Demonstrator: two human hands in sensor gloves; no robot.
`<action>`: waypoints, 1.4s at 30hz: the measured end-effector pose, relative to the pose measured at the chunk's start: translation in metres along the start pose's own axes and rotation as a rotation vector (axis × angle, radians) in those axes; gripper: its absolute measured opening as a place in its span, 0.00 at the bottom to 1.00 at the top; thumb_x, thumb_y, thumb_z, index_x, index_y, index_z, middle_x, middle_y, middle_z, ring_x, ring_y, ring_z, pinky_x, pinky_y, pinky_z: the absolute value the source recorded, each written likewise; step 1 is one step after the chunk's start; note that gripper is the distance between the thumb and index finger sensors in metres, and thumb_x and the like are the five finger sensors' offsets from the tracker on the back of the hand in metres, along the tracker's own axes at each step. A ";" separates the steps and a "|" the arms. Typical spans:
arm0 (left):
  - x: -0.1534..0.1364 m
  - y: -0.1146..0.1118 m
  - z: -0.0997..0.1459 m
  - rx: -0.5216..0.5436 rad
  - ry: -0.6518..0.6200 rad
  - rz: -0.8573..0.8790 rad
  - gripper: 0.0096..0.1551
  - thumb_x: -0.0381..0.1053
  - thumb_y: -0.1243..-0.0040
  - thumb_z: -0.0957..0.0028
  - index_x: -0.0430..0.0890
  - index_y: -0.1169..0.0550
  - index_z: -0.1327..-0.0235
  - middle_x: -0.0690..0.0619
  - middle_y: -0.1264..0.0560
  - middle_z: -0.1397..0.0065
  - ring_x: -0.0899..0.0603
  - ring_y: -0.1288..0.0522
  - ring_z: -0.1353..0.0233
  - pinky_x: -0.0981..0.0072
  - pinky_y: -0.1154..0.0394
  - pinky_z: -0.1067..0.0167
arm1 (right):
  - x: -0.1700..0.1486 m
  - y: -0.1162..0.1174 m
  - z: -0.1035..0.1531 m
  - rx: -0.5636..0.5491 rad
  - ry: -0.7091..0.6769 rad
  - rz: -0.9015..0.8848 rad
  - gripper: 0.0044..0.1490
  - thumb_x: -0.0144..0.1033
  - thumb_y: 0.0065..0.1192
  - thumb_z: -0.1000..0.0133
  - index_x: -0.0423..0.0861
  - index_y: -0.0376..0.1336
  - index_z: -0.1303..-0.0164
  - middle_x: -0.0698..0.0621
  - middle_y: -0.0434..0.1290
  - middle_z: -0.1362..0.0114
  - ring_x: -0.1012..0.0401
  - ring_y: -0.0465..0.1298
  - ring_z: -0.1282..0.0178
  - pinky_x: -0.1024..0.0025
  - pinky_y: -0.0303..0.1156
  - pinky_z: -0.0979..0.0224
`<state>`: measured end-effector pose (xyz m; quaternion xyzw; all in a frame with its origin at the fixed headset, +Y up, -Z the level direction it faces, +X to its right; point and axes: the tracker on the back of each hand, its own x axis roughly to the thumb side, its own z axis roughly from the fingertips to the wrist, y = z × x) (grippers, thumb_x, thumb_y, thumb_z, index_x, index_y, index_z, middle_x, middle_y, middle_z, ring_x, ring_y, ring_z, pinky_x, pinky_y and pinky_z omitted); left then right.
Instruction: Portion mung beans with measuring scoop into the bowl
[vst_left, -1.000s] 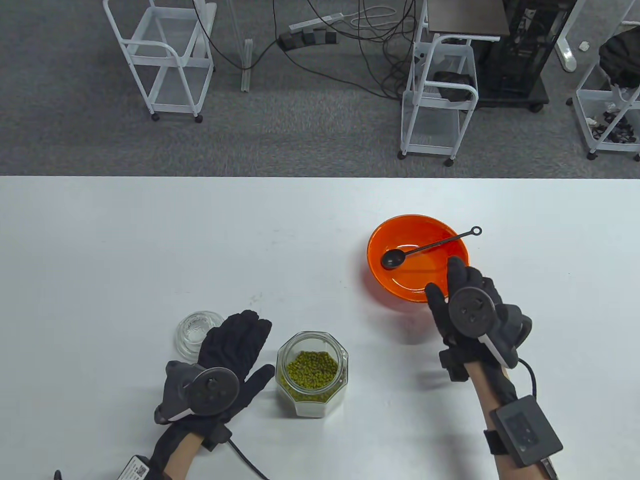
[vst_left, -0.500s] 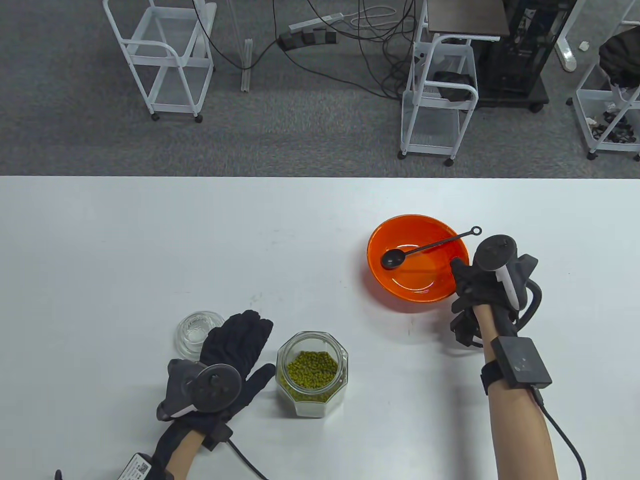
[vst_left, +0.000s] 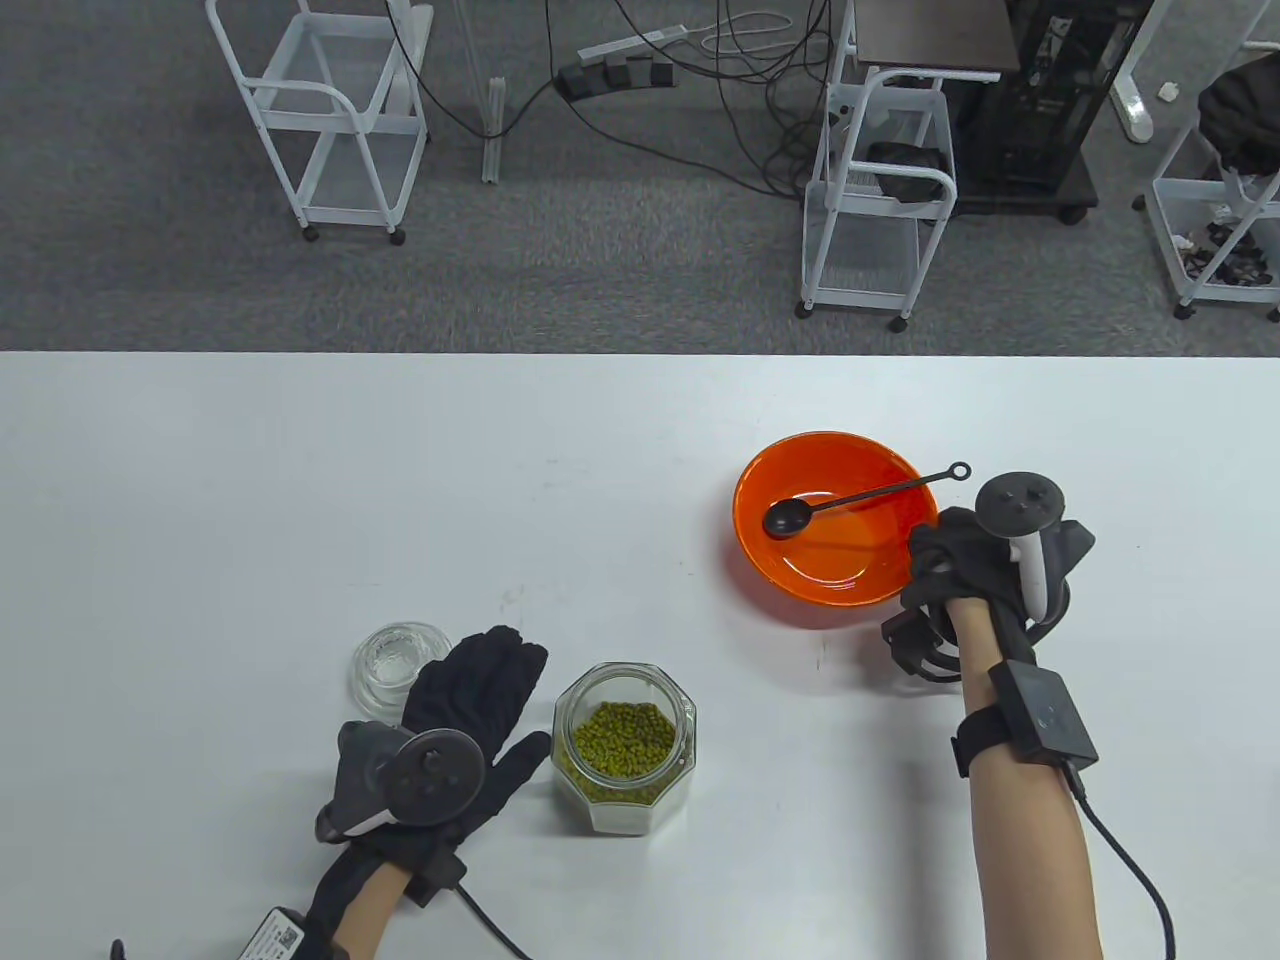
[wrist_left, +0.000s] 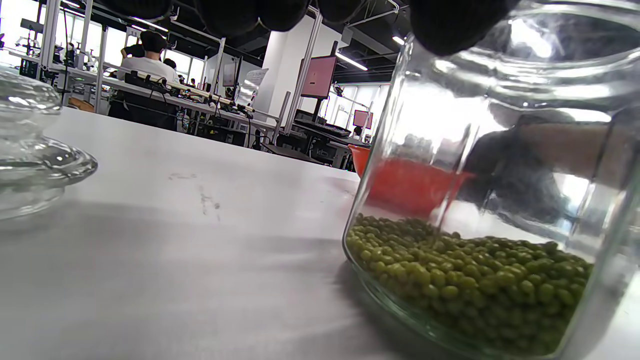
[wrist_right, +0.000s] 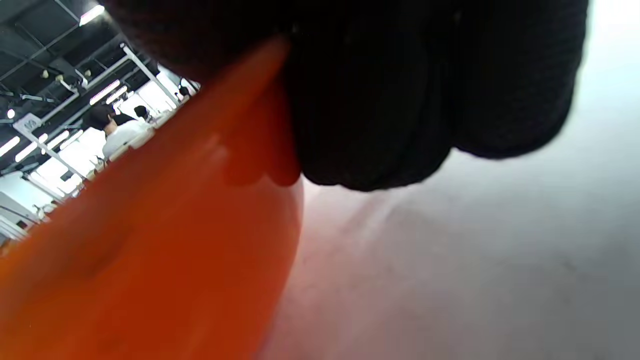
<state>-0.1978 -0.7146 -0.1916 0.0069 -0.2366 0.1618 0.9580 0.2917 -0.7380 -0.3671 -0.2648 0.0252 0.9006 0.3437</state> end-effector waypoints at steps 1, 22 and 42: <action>0.000 0.000 0.000 0.001 0.000 0.001 0.48 0.63 0.47 0.40 0.48 0.48 0.11 0.35 0.50 0.10 0.26 0.46 0.14 0.20 0.44 0.27 | -0.001 -0.001 0.005 -0.008 -0.005 -0.007 0.34 0.40 0.68 0.46 0.32 0.68 0.37 0.42 0.84 0.55 0.52 0.87 0.67 0.51 0.85 0.56; -0.004 -0.001 0.000 0.005 0.020 0.079 0.48 0.63 0.47 0.40 0.49 0.48 0.11 0.35 0.48 0.10 0.26 0.45 0.15 0.21 0.44 0.28 | -0.045 -0.009 0.114 -0.062 -0.079 -0.083 0.34 0.42 0.69 0.47 0.32 0.68 0.38 0.43 0.84 0.56 0.53 0.87 0.69 0.52 0.85 0.58; -0.006 -0.003 0.002 0.005 0.031 0.095 0.48 0.63 0.47 0.40 0.48 0.47 0.11 0.35 0.48 0.10 0.26 0.45 0.15 0.21 0.44 0.28 | -0.071 0.014 0.146 0.024 -0.039 -0.142 0.35 0.42 0.68 0.47 0.32 0.68 0.38 0.43 0.84 0.56 0.53 0.87 0.68 0.52 0.85 0.57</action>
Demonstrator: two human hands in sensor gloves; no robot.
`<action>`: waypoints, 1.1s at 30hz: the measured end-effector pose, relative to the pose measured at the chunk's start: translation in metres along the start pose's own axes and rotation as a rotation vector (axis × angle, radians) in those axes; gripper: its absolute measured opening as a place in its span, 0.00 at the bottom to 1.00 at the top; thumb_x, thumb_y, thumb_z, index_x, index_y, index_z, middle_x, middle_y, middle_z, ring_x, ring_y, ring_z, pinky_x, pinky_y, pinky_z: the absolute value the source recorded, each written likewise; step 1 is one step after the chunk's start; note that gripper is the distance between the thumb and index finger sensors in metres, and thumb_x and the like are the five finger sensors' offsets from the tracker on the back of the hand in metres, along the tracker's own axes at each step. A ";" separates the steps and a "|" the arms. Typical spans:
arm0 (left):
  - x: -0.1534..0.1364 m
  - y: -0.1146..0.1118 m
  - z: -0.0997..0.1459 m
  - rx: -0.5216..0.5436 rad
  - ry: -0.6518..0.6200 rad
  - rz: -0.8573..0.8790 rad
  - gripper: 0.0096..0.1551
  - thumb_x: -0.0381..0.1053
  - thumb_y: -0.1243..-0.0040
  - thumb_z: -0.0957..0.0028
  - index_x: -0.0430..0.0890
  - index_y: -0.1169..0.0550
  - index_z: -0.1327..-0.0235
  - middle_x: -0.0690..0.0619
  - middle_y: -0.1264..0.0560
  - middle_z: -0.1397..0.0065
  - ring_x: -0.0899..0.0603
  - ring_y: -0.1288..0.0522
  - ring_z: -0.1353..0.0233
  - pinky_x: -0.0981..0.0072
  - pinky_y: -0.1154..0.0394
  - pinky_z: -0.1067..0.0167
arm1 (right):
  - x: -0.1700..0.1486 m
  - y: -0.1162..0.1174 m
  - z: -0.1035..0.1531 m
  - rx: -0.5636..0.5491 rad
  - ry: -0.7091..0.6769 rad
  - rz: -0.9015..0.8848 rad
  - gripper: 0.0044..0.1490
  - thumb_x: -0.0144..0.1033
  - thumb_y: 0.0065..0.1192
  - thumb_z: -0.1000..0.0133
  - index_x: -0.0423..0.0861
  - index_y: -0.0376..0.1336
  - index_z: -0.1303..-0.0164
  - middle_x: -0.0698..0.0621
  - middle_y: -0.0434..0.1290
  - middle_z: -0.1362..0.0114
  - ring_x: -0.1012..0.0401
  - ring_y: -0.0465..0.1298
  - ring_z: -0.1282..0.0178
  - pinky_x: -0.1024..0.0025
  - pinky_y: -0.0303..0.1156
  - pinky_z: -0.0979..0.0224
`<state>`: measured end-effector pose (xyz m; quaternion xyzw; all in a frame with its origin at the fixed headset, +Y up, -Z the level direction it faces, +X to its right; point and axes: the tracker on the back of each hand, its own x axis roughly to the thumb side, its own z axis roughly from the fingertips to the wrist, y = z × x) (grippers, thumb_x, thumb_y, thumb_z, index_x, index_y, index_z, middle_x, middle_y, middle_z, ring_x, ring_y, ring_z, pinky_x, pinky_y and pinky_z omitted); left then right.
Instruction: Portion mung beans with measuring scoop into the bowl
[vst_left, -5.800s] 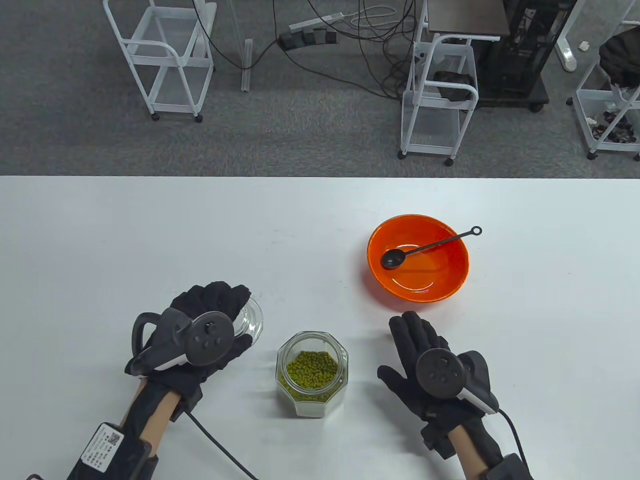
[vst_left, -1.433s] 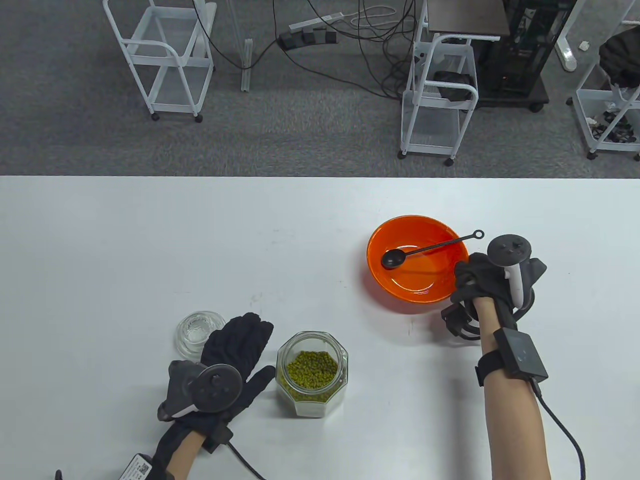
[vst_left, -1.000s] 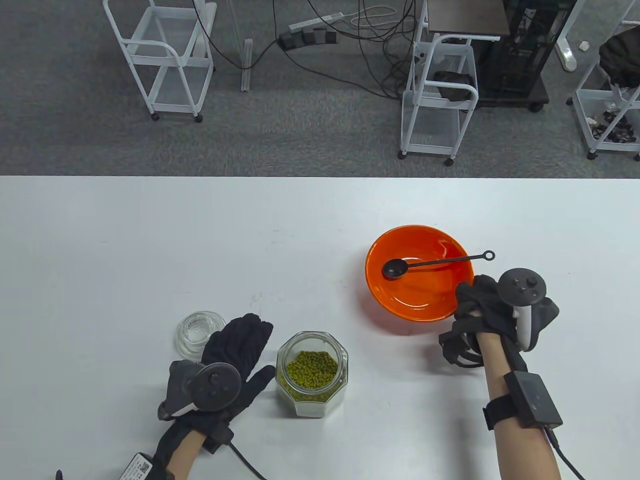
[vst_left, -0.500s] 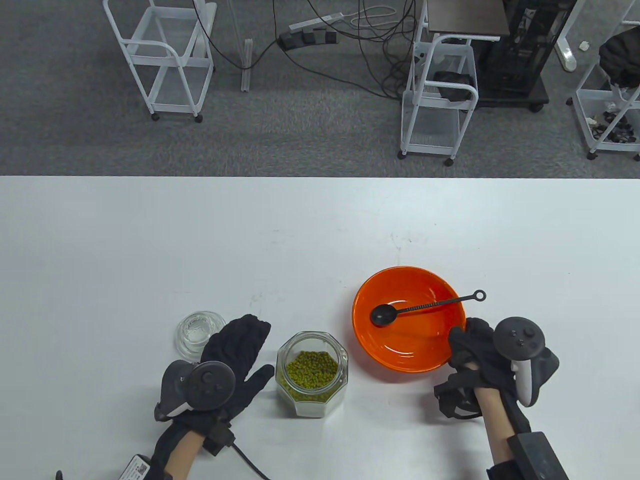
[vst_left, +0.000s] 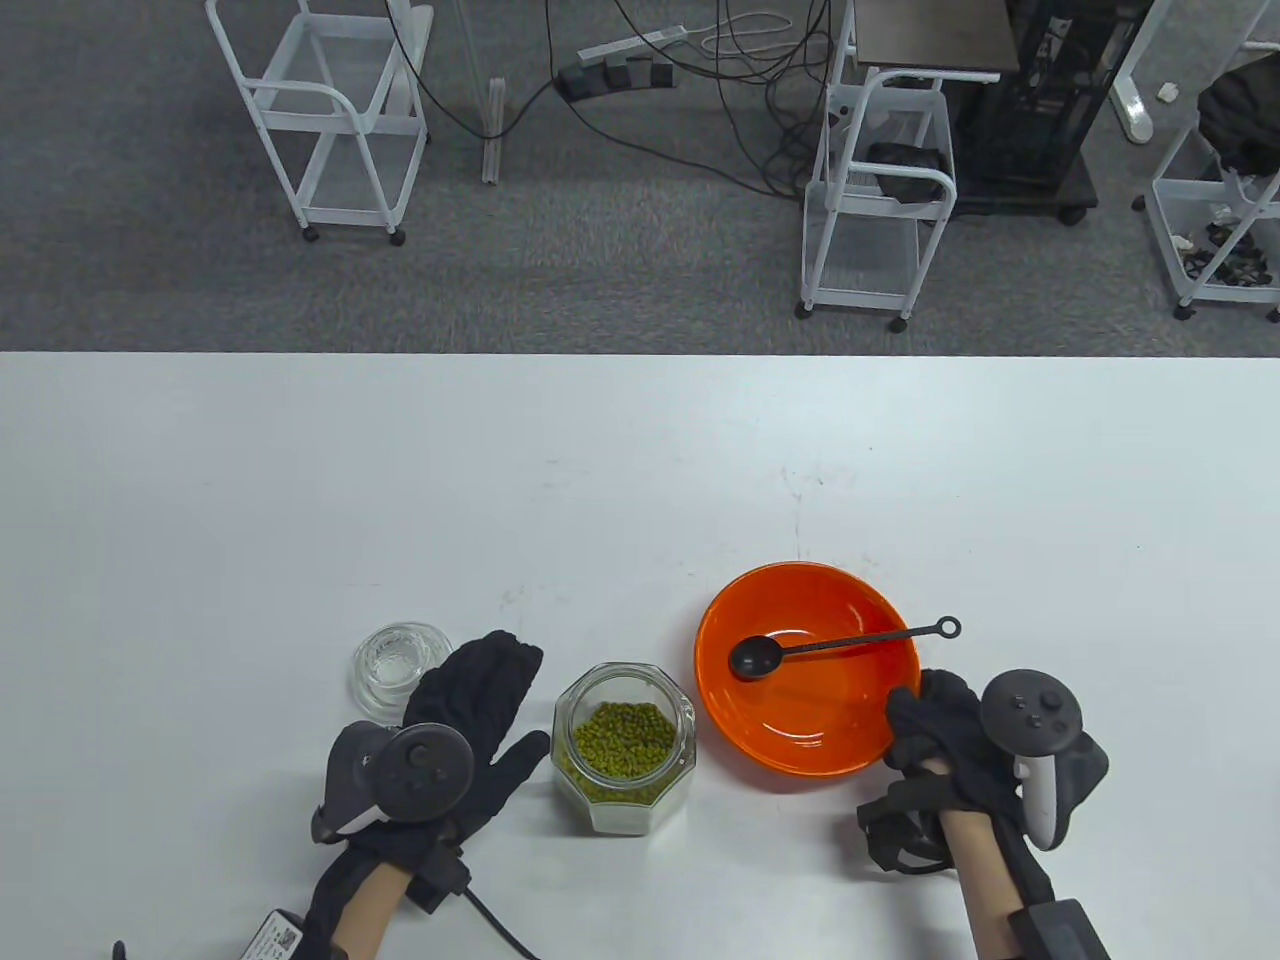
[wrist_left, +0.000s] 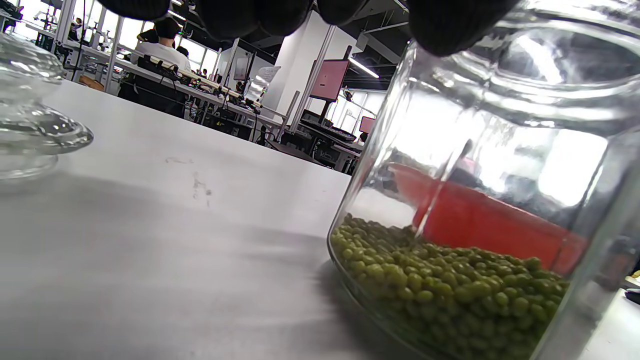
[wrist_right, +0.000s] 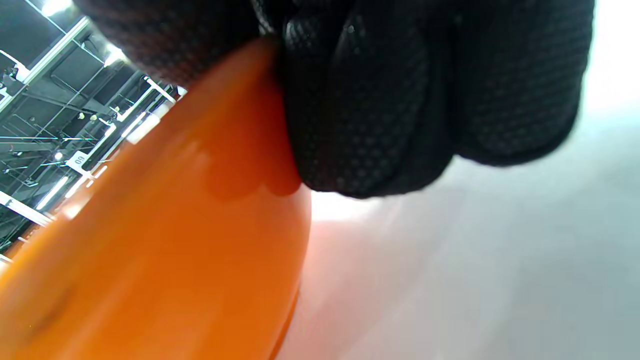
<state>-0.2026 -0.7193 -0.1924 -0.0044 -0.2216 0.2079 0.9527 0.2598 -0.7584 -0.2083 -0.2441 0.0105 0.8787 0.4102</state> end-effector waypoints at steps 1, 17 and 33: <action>0.000 0.000 0.000 0.000 0.000 0.000 0.48 0.63 0.47 0.40 0.48 0.48 0.11 0.35 0.48 0.10 0.26 0.45 0.14 0.21 0.44 0.28 | -0.001 0.000 0.000 0.001 0.001 -0.006 0.35 0.43 0.68 0.47 0.32 0.68 0.38 0.44 0.84 0.56 0.53 0.87 0.68 0.52 0.85 0.57; 0.000 -0.003 0.000 -0.016 -0.001 -0.011 0.48 0.63 0.47 0.40 0.48 0.47 0.11 0.35 0.48 0.10 0.26 0.45 0.15 0.20 0.44 0.28 | -0.004 -0.019 -0.033 0.213 0.066 -0.086 0.57 0.62 0.60 0.43 0.31 0.53 0.19 0.36 0.76 0.38 0.45 0.82 0.53 0.43 0.78 0.46; 0.000 -0.005 -0.002 -0.038 0.000 -0.004 0.48 0.64 0.47 0.40 0.48 0.48 0.11 0.35 0.48 0.10 0.26 0.45 0.14 0.20 0.44 0.28 | -0.025 -0.013 -0.080 0.435 0.143 -0.307 0.51 0.67 0.56 0.42 0.41 0.62 0.19 0.38 0.76 0.41 0.49 0.81 0.57 0.47 0.79 0.50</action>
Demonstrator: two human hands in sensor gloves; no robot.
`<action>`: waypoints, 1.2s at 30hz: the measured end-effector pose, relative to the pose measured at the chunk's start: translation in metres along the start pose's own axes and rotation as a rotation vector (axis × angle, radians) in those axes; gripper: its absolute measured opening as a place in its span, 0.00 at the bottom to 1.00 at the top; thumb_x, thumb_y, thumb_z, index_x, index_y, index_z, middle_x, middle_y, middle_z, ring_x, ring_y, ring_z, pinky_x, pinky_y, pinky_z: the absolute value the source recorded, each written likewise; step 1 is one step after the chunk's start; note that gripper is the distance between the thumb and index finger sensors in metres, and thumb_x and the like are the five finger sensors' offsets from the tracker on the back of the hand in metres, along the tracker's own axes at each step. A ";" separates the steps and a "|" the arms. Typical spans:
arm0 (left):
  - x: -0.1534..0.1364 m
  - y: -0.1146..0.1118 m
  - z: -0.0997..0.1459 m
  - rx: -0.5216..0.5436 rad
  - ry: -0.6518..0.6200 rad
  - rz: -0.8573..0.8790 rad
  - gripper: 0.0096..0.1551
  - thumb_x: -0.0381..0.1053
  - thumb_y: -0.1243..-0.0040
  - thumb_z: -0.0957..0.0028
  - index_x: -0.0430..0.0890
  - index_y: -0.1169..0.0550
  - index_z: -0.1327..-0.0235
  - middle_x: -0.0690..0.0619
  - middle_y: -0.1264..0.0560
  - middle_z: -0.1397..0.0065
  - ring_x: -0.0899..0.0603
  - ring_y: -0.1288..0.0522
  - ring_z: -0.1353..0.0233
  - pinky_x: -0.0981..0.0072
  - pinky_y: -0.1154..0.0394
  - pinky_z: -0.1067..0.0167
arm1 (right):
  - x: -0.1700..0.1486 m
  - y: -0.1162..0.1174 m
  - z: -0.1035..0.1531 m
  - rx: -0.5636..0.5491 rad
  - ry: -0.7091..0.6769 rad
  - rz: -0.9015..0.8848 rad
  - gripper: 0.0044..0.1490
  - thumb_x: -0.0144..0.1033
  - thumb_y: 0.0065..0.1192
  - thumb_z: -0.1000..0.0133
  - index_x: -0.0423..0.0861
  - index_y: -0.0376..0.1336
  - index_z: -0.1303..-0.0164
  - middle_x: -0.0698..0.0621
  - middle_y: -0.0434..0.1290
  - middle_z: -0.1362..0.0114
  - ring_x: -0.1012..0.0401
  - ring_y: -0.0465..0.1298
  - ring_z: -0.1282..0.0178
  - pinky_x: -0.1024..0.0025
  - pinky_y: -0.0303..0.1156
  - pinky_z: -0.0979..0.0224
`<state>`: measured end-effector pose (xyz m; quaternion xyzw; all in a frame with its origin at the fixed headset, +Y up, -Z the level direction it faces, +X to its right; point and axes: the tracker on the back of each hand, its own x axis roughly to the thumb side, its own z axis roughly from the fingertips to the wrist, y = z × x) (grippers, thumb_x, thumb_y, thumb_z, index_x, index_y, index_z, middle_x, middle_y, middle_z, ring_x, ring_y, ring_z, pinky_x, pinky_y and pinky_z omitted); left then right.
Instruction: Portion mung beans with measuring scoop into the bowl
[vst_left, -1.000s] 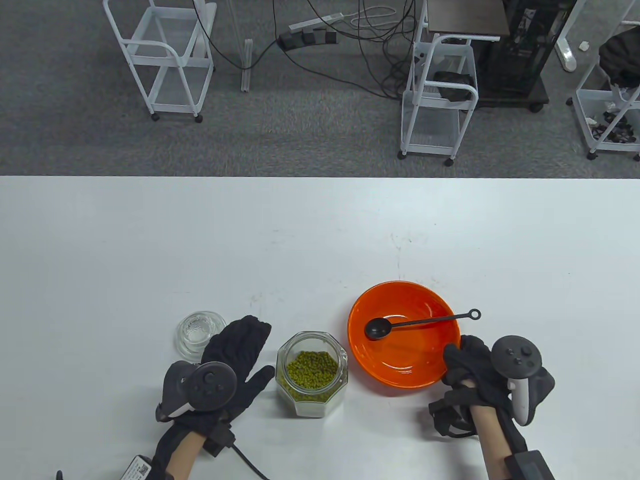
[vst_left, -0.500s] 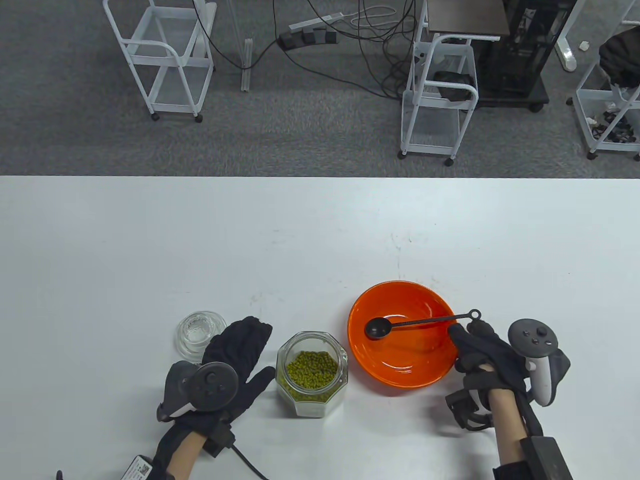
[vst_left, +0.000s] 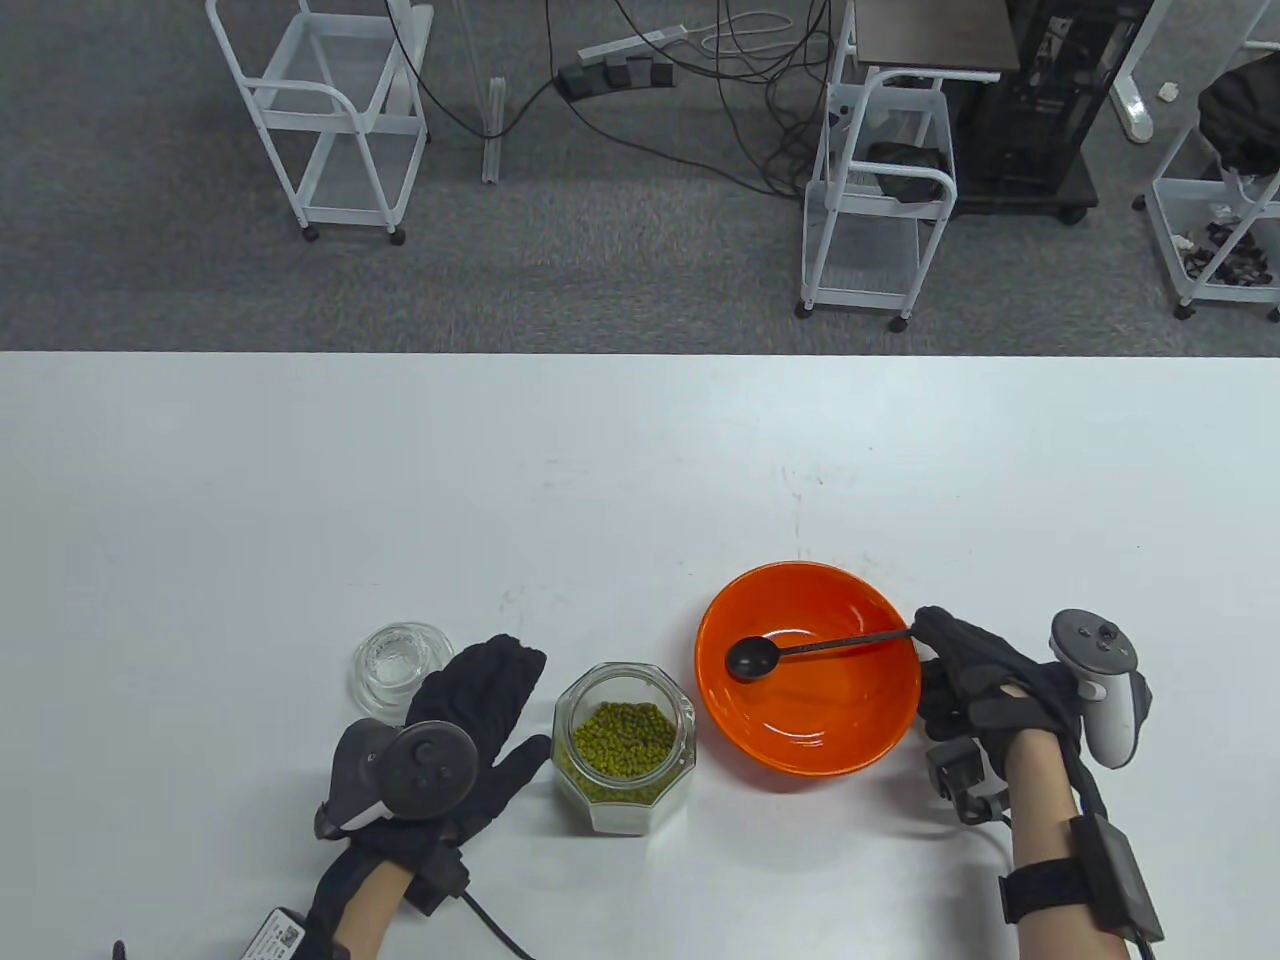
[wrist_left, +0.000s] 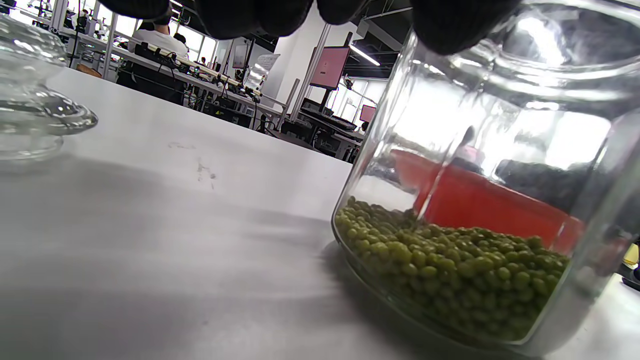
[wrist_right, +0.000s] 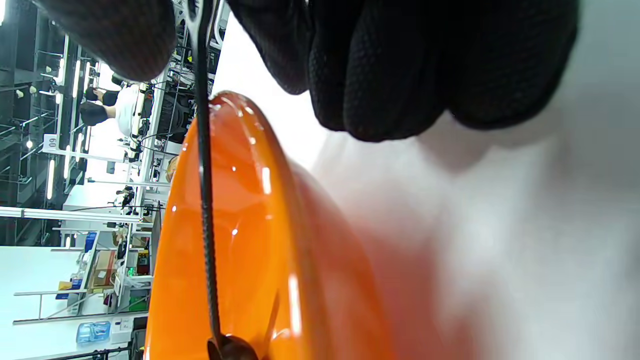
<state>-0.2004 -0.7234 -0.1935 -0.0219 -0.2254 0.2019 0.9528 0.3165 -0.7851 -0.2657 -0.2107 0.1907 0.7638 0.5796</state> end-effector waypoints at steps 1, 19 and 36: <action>0.000 0.000 0.000 0.000 0.000 0.001 0.48 0.64 0.47 0.40 0.48 0.48 0.11 0.35 0.48 0.10 0.26 0.45 0.14 0.20 0.44 0.28 | 0.000 0.001 -0.001 0.006 -0.005 -0.004 0.50 0.67 0.55 0.41 0.41 0.62 0.20 0.38 0.76 0.42 0.49 0.81 0.57 0.47 0.79 0.50; -0.001 -0.002 -0.001 -0.007 -0.004 0.000 0.47 0.64 0.49 0.40 0.48 0.48 0.11 0.35 0.48 0.10 0.26 0.45 0.14 0.20 0.45 0.28 | -0.003 0.005 0.004 -0.070 -0.142 -0.154 0.37 0.60 0.54 0.38 0.47 0.69 0.28 0.40 0.72 0.38 0.50 0.78 0.51 0.43 0.73 0.37; -0.003 -0.002 -0.002 -0.011 -0.009 0.014 0.48 0.64 0.48 0.40 0.48 0.48 0.11 0.36 0.48 0.10 0.26 0.45 0.14 0.20 0.45 0.27 | -0.002 0.000 0.014 -0.133 -0.224 -0.233 0.33 0.58 0.56 0.38 0.47 0.71 0.34 0.48 0.75 0.38 0.48 0.76 0.43 0.34 0.64 0.30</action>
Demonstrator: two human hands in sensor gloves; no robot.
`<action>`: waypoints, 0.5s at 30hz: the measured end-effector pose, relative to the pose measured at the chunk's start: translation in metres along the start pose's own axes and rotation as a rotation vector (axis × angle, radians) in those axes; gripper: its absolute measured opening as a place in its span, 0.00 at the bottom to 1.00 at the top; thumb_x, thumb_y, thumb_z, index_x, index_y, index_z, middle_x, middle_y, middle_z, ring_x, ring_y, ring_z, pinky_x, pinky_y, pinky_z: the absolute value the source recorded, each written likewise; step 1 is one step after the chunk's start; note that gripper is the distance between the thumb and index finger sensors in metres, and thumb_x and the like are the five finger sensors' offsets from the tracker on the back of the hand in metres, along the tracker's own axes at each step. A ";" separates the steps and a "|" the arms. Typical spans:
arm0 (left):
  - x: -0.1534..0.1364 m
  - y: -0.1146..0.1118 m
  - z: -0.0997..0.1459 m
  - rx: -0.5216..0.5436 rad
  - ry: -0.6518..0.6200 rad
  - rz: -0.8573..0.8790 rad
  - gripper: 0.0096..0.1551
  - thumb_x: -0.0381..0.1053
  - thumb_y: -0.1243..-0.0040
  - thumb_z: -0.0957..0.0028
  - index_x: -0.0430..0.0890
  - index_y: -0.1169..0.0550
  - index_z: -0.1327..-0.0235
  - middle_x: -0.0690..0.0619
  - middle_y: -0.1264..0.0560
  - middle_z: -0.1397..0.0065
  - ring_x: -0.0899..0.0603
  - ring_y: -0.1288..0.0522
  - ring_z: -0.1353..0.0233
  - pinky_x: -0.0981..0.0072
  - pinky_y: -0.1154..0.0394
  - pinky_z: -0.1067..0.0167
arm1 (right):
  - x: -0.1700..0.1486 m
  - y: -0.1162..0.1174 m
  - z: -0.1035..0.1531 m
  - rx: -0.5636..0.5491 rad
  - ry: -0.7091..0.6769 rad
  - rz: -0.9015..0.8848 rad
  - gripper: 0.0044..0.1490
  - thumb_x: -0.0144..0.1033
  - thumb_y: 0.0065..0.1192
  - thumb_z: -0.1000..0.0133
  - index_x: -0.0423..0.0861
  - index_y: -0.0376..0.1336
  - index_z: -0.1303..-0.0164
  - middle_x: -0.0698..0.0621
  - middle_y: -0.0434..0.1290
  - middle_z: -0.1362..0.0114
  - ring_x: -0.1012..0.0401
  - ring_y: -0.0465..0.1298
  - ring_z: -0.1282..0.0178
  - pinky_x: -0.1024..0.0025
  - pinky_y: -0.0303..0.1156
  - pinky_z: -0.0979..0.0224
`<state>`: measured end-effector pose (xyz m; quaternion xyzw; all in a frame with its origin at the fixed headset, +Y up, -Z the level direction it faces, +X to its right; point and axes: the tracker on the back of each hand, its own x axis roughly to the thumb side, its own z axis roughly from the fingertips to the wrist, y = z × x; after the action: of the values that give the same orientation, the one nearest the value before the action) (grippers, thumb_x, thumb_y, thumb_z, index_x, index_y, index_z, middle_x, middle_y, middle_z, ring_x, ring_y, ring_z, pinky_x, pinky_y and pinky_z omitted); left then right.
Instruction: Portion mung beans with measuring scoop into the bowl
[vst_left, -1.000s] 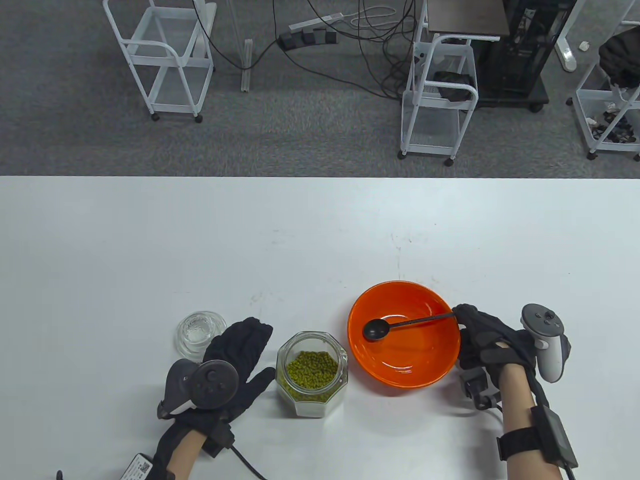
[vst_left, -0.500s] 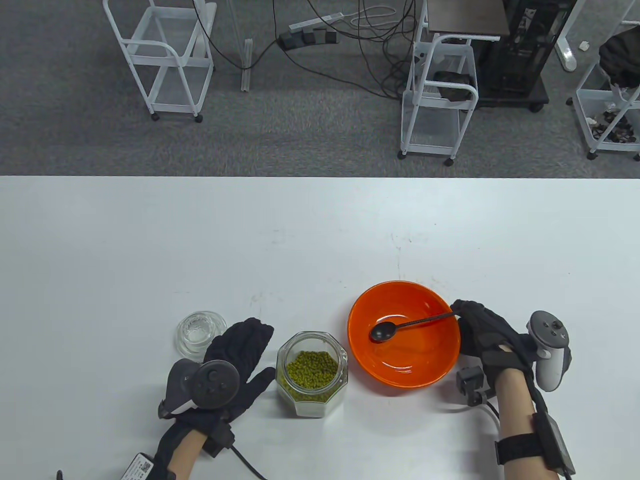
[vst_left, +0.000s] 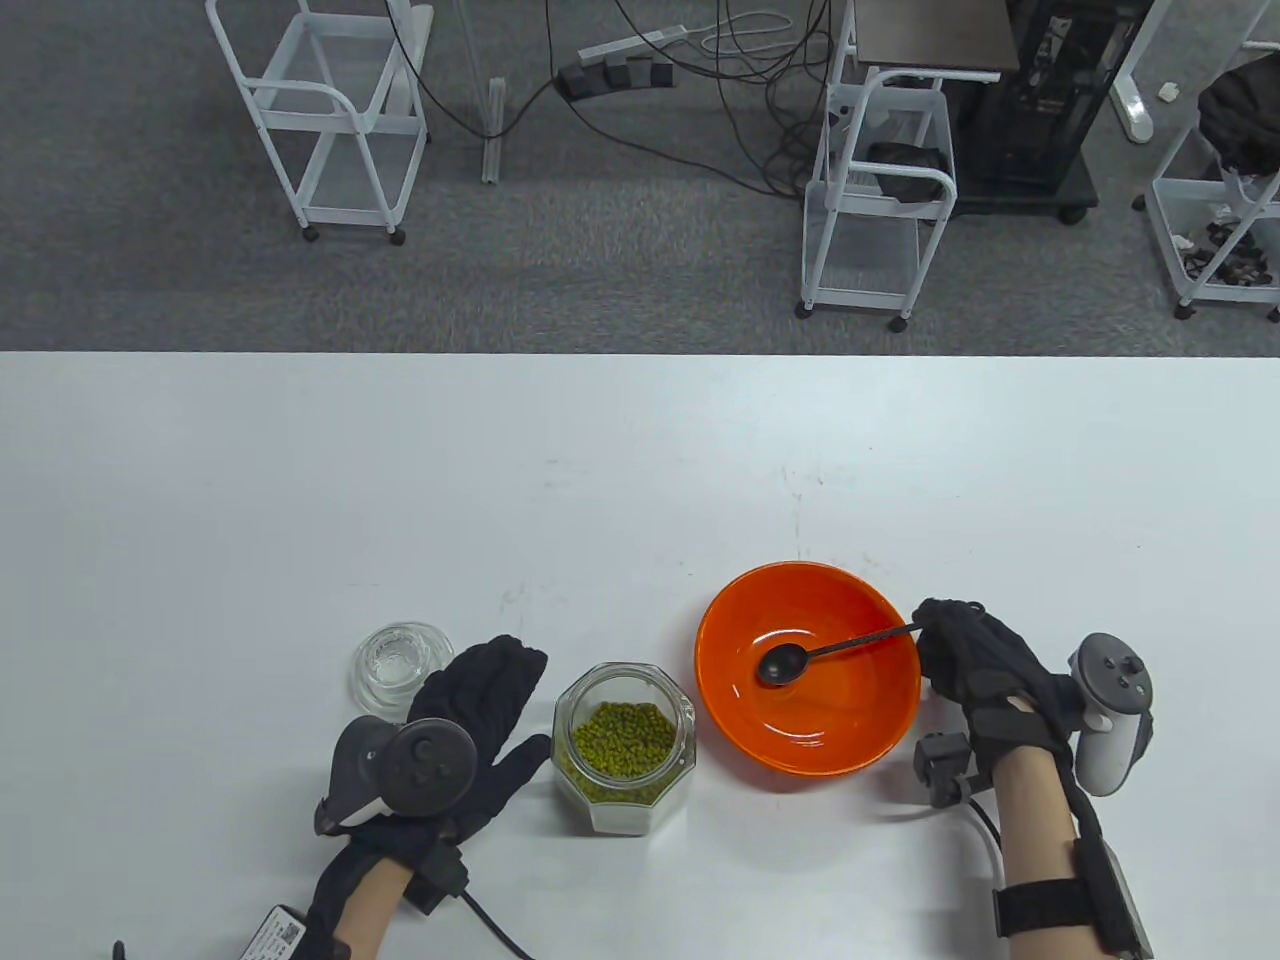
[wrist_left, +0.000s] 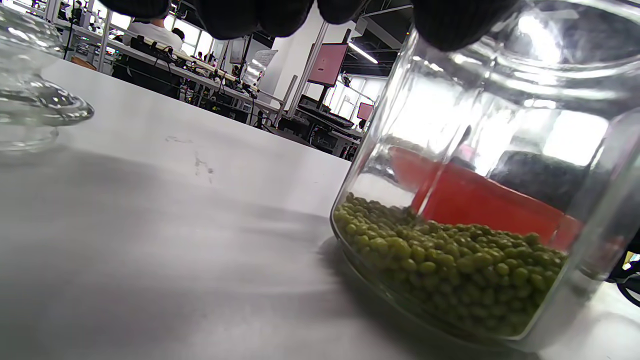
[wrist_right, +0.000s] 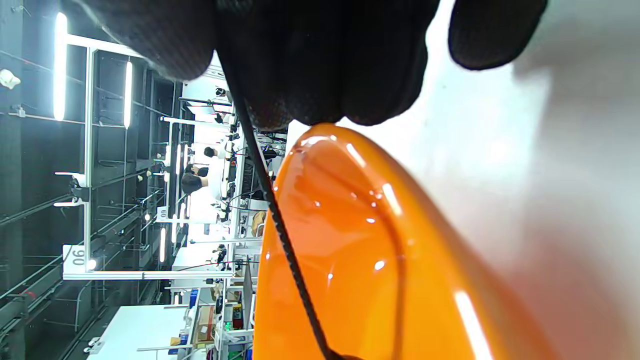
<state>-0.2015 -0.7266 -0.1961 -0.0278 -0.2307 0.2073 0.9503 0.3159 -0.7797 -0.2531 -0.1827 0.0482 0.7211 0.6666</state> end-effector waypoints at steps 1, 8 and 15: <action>0.000 0.000 0.000 0.000 0.000 0.000 0.48 0.64 0.48 0.40 0.48 0.48 0.11 0.35 0.48 0.10 0.26 0.45 0.14 0.20 0.45 0.28 | 0.001 0.000 0.001 -0.001 -0.005 -0.004 0.32 0.58 0.56 0.38 0.48 0.71 0.35 0.48 0.75 0.37 0.48 0.76 0.43 0.34 0.64 0.30; 0.000 -0.001 -0.001 -0.002 0.004 -0.003 0.48 0.64 0.48 0.40 0.48 0.48 0.11 0.35 0.48 0.10 0.26 0.45 0.14 0.20 0.44 0.28 | 0.010 -0.001 0.007 -0.019 -0.068 -0.120 0.32 0.58 0.55 0.38 0.47 0.72 0.36 0.48 0.76 0.39 0.49 0.77 0.45 0.35 0.65 0.31; 0.000 -0.001 -0.001 -0.003 0.006 -0.006 0.47 0.63 0.48 0.40 0.49 0.48 0.11 0.36 0.48 0.10 0.26 0.45 0.14 0.20 0.45 0.27 | 0.025 0.003 0.020 0.051 -0.144 -0.241 0.31 0.56 0.53 0.36 0.46 0.70 0.35 0.48 0.76 0.42 0.52 0.78 0.48 0.38 0.67 0.31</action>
<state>-0.2005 -0.7279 -0.1971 -0.0292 -0.2282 0.2039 0.9516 0.3080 -0.7505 -0.2432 -0.1178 -0.0037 0.6456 0.7545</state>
